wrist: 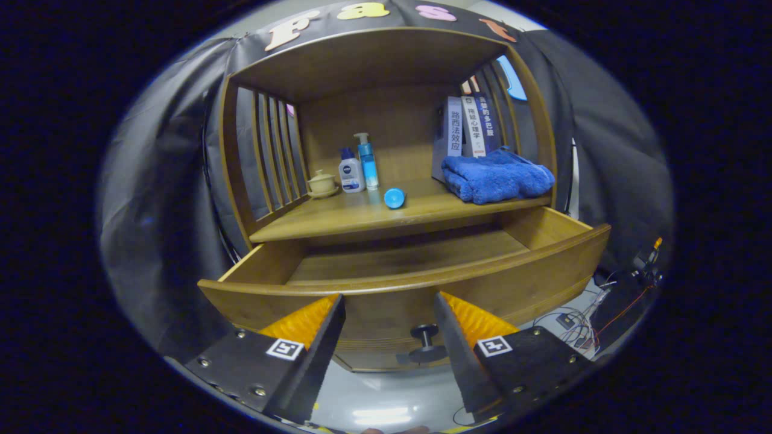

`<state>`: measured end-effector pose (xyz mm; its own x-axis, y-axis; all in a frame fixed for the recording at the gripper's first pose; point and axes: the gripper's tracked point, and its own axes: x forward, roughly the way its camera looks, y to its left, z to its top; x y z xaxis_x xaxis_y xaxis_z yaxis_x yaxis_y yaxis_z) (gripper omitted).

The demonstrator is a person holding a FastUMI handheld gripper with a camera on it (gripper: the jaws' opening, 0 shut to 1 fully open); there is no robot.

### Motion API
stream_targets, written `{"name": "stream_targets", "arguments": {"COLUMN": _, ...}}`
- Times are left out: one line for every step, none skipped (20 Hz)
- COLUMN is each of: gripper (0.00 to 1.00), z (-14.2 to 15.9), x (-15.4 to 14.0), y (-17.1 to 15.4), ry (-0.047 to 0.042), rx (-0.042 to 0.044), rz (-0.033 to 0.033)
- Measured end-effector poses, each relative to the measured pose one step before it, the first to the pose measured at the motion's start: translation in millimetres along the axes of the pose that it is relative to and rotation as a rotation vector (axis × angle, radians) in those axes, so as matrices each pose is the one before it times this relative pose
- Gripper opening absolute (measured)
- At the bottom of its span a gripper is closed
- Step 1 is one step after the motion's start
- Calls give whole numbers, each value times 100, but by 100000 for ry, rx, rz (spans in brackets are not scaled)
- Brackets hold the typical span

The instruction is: Pull open the drawer, take out the items inside it, and place them on the countertop above the cabinet.

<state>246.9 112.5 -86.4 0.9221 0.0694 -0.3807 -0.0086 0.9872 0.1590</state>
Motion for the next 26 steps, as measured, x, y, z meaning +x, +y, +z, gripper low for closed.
{"name": "stream_targets", "arguments": {"gripper": 88, "z": 420, "x": 892, "y": 103, "ry": -1016, "rx": -654, "rz": -534}}
{"name": "stream_targets", "arguments": {"gripper": 89, "z": -121, "x": 764, "y": 176, "ry": 1202, "rx": -1144, "rz": -370}}
{"name": "stream_targets", "arguments": {"gripper": 88, "z": 168, "x": 628, "y": 129, "ry": 1000, "rx": -1428, "rz": -553}}
{"name": "stream_targets", "arguments": {"gripper": 88, "z": -246, "x": 722, "y": -33, "ry": 2129, "rx": -1784, "rz": -746}}
{"name": "stream_targets", "arguments": {"gripper": 88, "z": -383, "x": 631, "y": -43, "ry": 2882, "rx": -1783, "rz": -653}}
{"name": "stream_targets", "arguments": {"gripper": 88, "z": -430, "x": 533, "y": -74, "ry": 2548, "rx": -1910, "rz": -728}}
{"name": "stream_targets", "arguments": {"gripper": 89, "z": -233, "x": 648, "y": 59, "ry": 1830, "rx": -1340, "rz": -526}}
{"name": "stream_targets", "arguments": {"gripper": 89, "z": 346, "x": 408, "y": 37, "ry": -478, "rx": -192, "rz": -180}}
{"name": "stream_targets", "arguments": {"gripper": 89, "z": 77, "x": 203, "y": 84, "ry": 63, "rx": 43, "rz": 145}}
{"name": "stream_targets", "arguments": {"gripper": 88, "z": 158, "x": 197, "y": -13, "ry": -341, "rx": 160, "rz": 239}}
{"name": "stream_targets", "arguments": {"gripper": 88, "z": 216, "x": 503, "y": -28, "ry": -34, "rx": 93, "rz": 162}}
{"name": "stream_targets", "arguments": {"gripper": 88, "z": 91, "x": 247, "y": 33, "ry": -78, "rx": -1, "rz": 13}}
{"name": "stream_targets", "arguments": {"gripper": 88, "z": 195, "x": 316, "y": -22, "ry": 121, "rx": -138, "rz": -103}}
{"name": "stream_targets", "arguments": {"gripper": 88, "z": 162, "x": 288, "y": 4, "ry": -182, "rx": -67, "rz": -22}}
{"name": "stream_targets", "arguments": {"gripper": 88, "z": 112, "x": 295, "y": 22, "ry": 32, "rx": 137, "rz": 77}}
{"name": "stream_targets", "arguments": {"gripper": 88, "z": 148, "x": 178, "y": 5, "ry": -378, "rx": 249, "rz": 75}}
{"name": "stream_targets", "arguments": {"gripper": 88, "z": 35, "x": 200, "y": 36, "ry": -138, "rx": 455, "rz": 138}}
{"name": "stream_targets", "arguments": {"gripper": 88, "z": 149, "x": 271, "y": -13, "ry": -346, "rx": 486, "rz": 135}}
{"name": "stream_targets", "arguments": {"gripper": 88, "z": 75, "x": 127, "y": 24, "ry": -184, "rx": 535, "rz": 191}}
{"name": "stream_targets", "arguments": {"gripper": 88, "z": 128, "x": 187, "y": 36, "ry": -201, "rx": 230, "rz": 117}}
{"name": "stream_targets", "arguments": {"gripper": 88, "z": 59, "x": 199, "y": -12, "ry": -192, "rx": 60, "rz": 73}}
{"name": "stream_targets", "arguments": {"gripper": 88, "z": 93, "x": 182, "y": -16, "ry": -63, "rx": 168, "rz": 80}}
{"name": "stream_targets", "arguments": {"gripper": 88, "z": 96, "x": 266, "y": -40, "ry": -168, "rx": 288, "rz": 160}}
{"name": "stream_targets", "arguments": {"gripper": 88, "z": 158, "x": 163, "y": 50, "ry": -100, "rx": 398, "rz": 162}}
{"name": "stream_targets", "arguments": {"gripper": 88, "z": 39, "x": 209, "y": 27, "ry": -134, "rx": 114, "rz": 166}}
{"name": "stream_targets", "arguments": {"gripper": 88, "z": 136, "x": 159, "y": -18, "ry": -210, "rx": -20, "rz": 110}}
